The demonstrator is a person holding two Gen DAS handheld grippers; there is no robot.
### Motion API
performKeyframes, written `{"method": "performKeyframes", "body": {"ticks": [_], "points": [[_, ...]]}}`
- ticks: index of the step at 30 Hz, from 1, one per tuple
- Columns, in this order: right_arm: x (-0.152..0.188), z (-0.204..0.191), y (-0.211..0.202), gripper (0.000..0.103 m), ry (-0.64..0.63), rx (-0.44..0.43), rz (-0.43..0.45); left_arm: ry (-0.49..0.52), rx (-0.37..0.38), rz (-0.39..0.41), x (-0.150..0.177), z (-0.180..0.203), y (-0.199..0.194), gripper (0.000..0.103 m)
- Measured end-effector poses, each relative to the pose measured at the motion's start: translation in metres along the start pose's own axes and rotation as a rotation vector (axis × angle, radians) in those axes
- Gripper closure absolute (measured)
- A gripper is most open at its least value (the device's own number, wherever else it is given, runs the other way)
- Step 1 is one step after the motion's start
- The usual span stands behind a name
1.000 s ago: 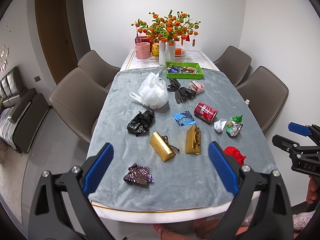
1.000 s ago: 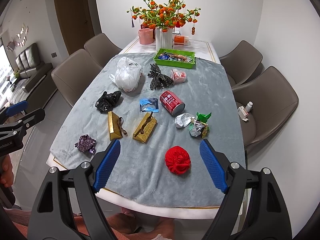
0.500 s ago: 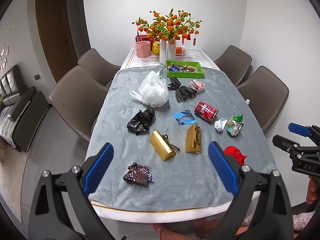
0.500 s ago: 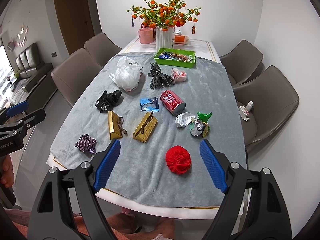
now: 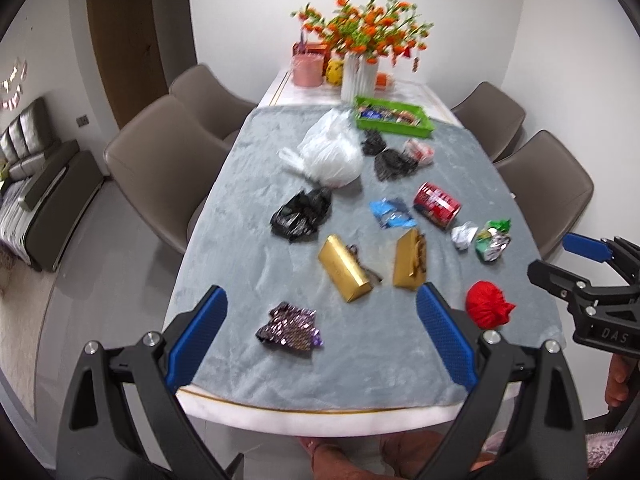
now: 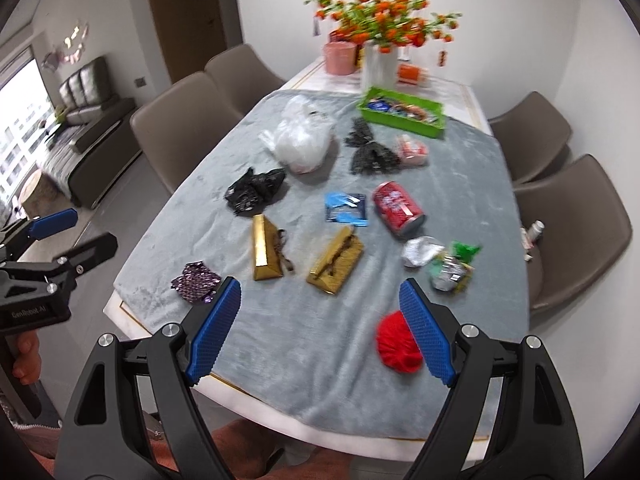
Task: Collect trash
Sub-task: 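Grasp the purple wrapper with the left tool while the right tool grasps the gold box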
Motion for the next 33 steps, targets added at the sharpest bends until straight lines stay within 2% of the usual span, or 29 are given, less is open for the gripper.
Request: {"method": "performKeyframes", "body": {"ticks": [6,11,21,26,27,28,29,31,32,33], "points": [[-0.01,-0.036,0.043,0.024,-0.045,-0.045,-0.04,-0.018,0.0,-0.053,0.006,-0.029,0.026,0.008],[-0.015,-0.053,0.093,0.024,-0.072,-0.059,-0.086,-0.028,0.009,-0.109,0.02,-0.051,0.065,0.008],[-0.012,-0.066,0.218,0.024,-0.202,-0.07,-0.162,-0.073,-0.004,-0.191,0.066,-0.056,0.175,0.008],[-0.005,-0.069,0.26,0.029,-0.24,-0.085,-0.198,-0.073,-0.01,-0.189,0.082,-0.056,0.205,0.008],[-0.003,-0.07,0.268,0.029,-0.247,-0.088,-0.21,-0.068,-0.013,-0.186,0.086,-0.055,0.209,0.015],[0.0,-0.072,0.274,0.029,-0.253,-0.09,-0.22,-0.062,-0.015,-0.191,0.089,-0.054,0.213,0.037],[0.004,-0.073,0.28,0.029,-0.261,-0.093,-0.235,-0.062,-0.009,-0.207,0.094,-0.053,0.218,0.045],[0.011,-0.076,0.286,0.029,-0.282,-0.085,-0.248,-0.053,-0.02,-0.173,0.094,-0.052,0.217,0.049],[0.013,-0.078,0.286,0.032,-0.302,-0.074,-0.242,-0.038,-0.028,-0.17,0.094,-0.051,0.218,0.05],[0.015,-0.079,0.287,0.038,-0.316,-0.084,-0.248,-0.028,-0.031,-0.162,0.093,-0.049,0.217,0.056]]}}
Point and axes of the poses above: each gripper's, at about its wrist camera, not at the fingertips, and y roughly the way its jaws point, z to its right, x to its underside, the point moved 4 cm from there along y, roughly the way its jaws point, and after that the axes turned 2 degrees about -z, right-handed, at the moved point
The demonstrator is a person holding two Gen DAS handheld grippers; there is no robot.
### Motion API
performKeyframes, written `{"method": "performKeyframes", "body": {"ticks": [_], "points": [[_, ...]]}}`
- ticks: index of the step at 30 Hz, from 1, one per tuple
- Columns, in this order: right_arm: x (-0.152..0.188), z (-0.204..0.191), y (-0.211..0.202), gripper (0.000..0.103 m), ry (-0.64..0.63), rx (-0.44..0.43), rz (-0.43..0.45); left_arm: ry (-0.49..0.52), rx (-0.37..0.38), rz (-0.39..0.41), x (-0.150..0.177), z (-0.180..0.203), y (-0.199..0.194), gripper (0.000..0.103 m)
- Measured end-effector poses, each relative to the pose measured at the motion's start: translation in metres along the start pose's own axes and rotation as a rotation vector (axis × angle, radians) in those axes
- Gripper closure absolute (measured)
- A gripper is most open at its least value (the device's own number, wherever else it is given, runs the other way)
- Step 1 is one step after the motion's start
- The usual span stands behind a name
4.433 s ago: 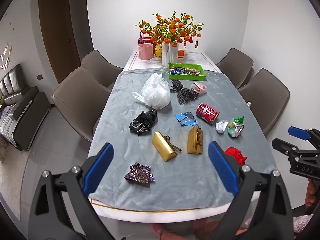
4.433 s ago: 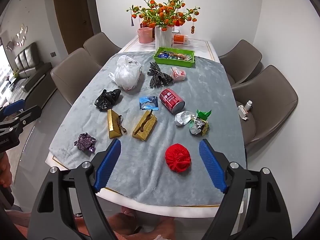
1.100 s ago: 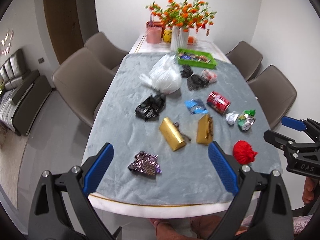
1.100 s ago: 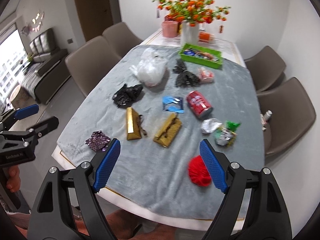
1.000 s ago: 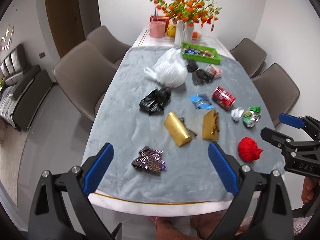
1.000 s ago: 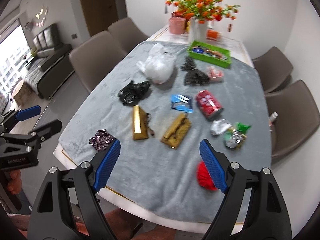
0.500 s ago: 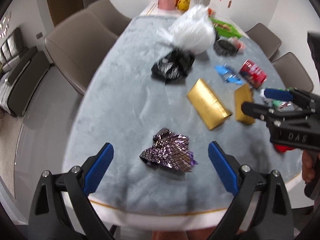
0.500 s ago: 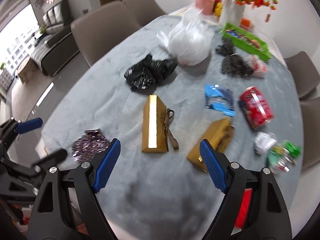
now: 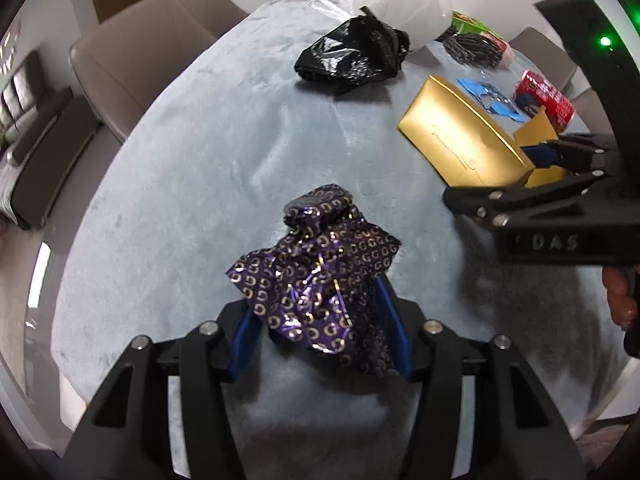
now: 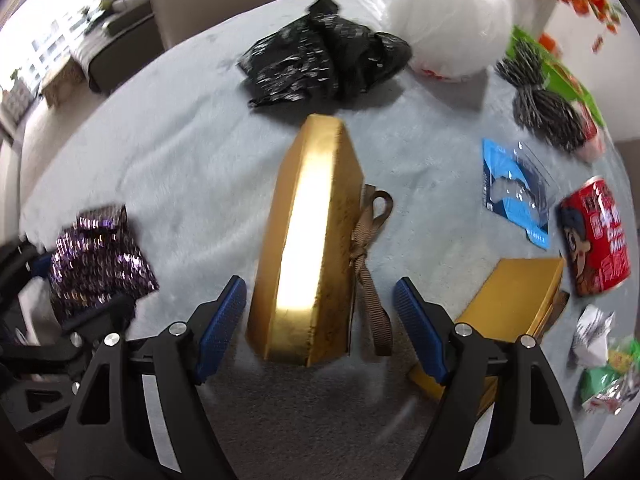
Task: Collect trash
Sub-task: 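Grasp the purple wrapper with the left tool while the right tool grasps the gold box, then carry the purple wrapper and gold box with both tools over the metal bin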
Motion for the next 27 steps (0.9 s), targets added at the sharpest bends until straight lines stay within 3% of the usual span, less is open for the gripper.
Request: {"method": "performKeyframes", "body": {"ticks": [2,4,7,20,27], "points": [[0.001,0.001,-0.001,0.055,0.012,-0.022,-0.005,-0.007,0.003,0.007,-0.002,-0.001,-0.001,0.066],[-0.001,0.0,-0.003,0.055,0.004,-0.029,-0.007,-0.019,0.012,0.01,-0.005,-0.002,-0.001,0.081],[-0.003,0.003,-0.009,0.056,0.006,-0.042,0.002,-0.043,0.031,0.021,-0.009,-0.007,-0.005,0.09],[-0.017,0.005,-0.06,0.056,-0.01,-0.061,0.031,-0.061,0.01,0.095,-0.035,-0.014,-0.048,0.095],[-0.037,-0.024,-0.093,0.056,-0.102,-0.135,0.061,-0.132,-0.064,0.14,-0.037,-0.04,-0.099,0.095]]}}
Point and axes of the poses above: each gripper's, at about its wrist camera, not at the fingertips, and y roughly the way its jaws point, z to its right, x to its underside, the point moved 4 cm from there along y, roughly the way its jaws point, and after that the axes turned 2 degrees about -z, right-handed, at the moved point
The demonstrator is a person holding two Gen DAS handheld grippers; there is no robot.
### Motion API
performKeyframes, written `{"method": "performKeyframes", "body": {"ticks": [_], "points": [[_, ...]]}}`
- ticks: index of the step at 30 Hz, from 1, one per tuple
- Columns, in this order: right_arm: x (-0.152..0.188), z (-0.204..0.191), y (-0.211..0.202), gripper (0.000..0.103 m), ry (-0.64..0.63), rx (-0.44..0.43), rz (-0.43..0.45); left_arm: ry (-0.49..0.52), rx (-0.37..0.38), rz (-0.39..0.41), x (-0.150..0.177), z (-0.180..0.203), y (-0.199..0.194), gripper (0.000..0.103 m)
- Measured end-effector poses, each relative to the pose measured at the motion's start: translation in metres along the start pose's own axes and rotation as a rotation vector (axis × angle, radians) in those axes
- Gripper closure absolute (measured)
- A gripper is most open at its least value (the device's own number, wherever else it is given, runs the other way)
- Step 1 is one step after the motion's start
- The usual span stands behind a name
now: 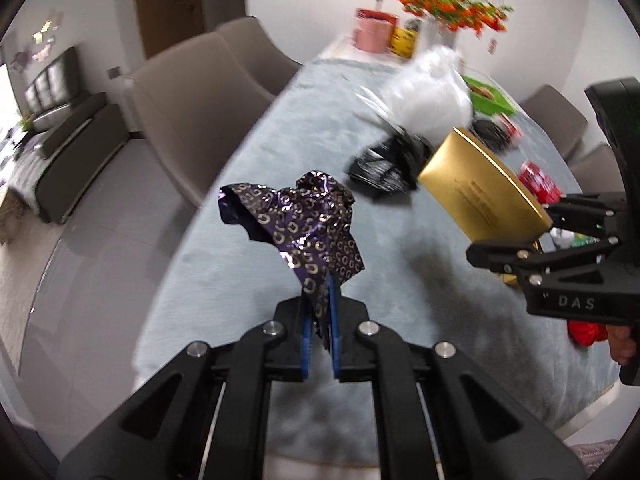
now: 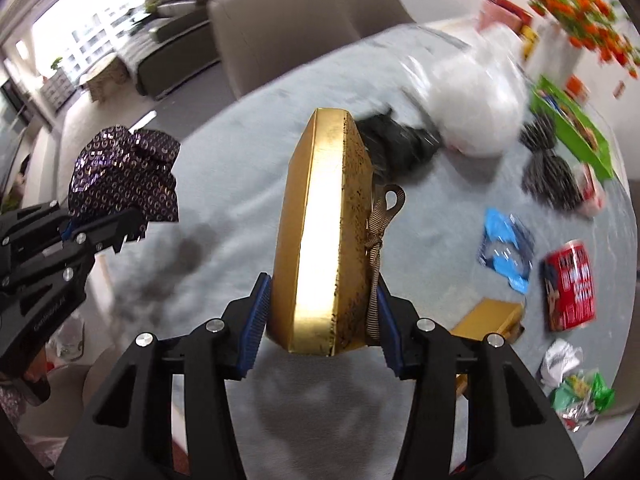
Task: Collect trash
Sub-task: 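Carry the purple wrapper and gold box with both tools over the metal bin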
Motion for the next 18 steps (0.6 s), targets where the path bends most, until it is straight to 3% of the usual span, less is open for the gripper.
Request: {"method": "performKeyframes", "body": {"ticks": [9,18], "points": [[-0.045,-0.091,-0.005,0.056,-0.174,-0.101,0.036,-0.154,-0.156,0.026,0.023,-0.098,-0.053,0.095],[-0.103,-0.213,0.015,0.056,-0.228,-0.113,0.045,-0.206,-0.203,0.018,0.045,-0.229,-0.082,0.095]]}}
Point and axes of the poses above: each gripper's, at about its wrist camera, not at the fingertips, and y roughly the way its jaws point, z to its right, x to its underside, the point moved 4 cm from there along y, roughly the way its jaws point, and after that the axes turned 2 degrees about -z, right-handed, at the moved point
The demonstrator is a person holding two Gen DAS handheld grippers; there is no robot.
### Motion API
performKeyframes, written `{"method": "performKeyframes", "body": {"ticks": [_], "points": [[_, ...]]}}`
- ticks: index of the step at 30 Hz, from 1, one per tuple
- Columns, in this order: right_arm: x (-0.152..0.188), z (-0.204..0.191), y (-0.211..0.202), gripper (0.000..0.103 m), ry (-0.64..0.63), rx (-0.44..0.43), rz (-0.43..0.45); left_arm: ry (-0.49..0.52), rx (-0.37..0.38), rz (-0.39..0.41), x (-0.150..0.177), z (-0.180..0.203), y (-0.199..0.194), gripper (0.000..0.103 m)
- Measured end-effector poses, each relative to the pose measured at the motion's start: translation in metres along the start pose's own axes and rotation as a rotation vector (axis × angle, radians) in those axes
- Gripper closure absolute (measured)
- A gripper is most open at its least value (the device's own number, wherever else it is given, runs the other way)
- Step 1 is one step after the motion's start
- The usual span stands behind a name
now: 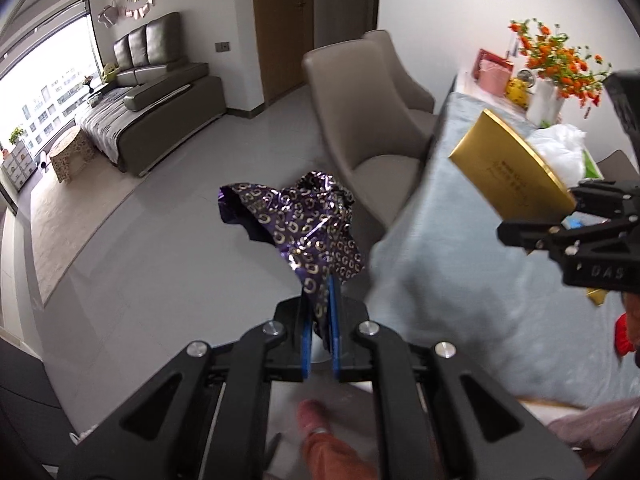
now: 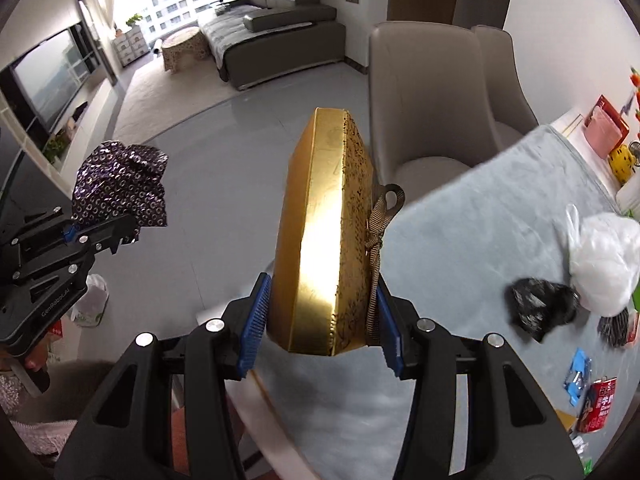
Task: Collect trash
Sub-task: 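Carry the purple wrapper and gold box with both tools over the metal bin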
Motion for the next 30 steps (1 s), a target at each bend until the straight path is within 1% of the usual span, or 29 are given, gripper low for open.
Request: {"method": "performKeyframes", "body": {"ticks": [2,5,8,12,17,22,26,30], "points": [[-0.019,-0.025,0.006,0.056,0.022,-0.012,0.004,0.006,0.01,0.004,-0.003,-0.025,0.002,0.095],[-0.036,-0.055,0.016,0.056,0.025,-0.003,0.005,0.018,0.02,-0.002,-0.007,-0.068,0.01,0.095],[-0.05,-0.079,0.031,0.056,0.03,-0.002,-0.01,0.029,0.021,-0.008,-0.006,-0.092,0.016,0.095],[-0.061,-0.102,0.042,0.056,0.025,-0.001,-0.029,0.012,0.03,-0.012,-0.007,-0.123,0.024,0.095],[-0.078,-0.123,0.056,0.056,0.004,-0.002,-0.042,-0.005,0.033,-0.004,-0.008,-0.146,0.03,0.095],[-0.09,-0.147,0.059,0.056,-0.032,-0.007,-0.049,-0.025,0.038,-0.006,-0.006,-0.168,0.036,0.095],[-0.097,-0.158,0.072,0.056,-0.063,-0.019,-0.071,-0.049,0.034,-0.013,-0.005,-0.177,0.044,0.095],[-0.106,-0.17,0.093,0.056,-0.105,-0.04,-0.105,-0.083,0.009,-0.028,-0.002,-0.19,0.054,0.095]]}}
Point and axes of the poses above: each gripper's, at about its wrist camera, not at the fingertips, and y roughly the way its jaws point, z to its right, x to its underside, the point moved 4 cm from there along y, roughly the way its jaws point, and after that the axes turned 2 degrees about -z, right-handed, at the moved point
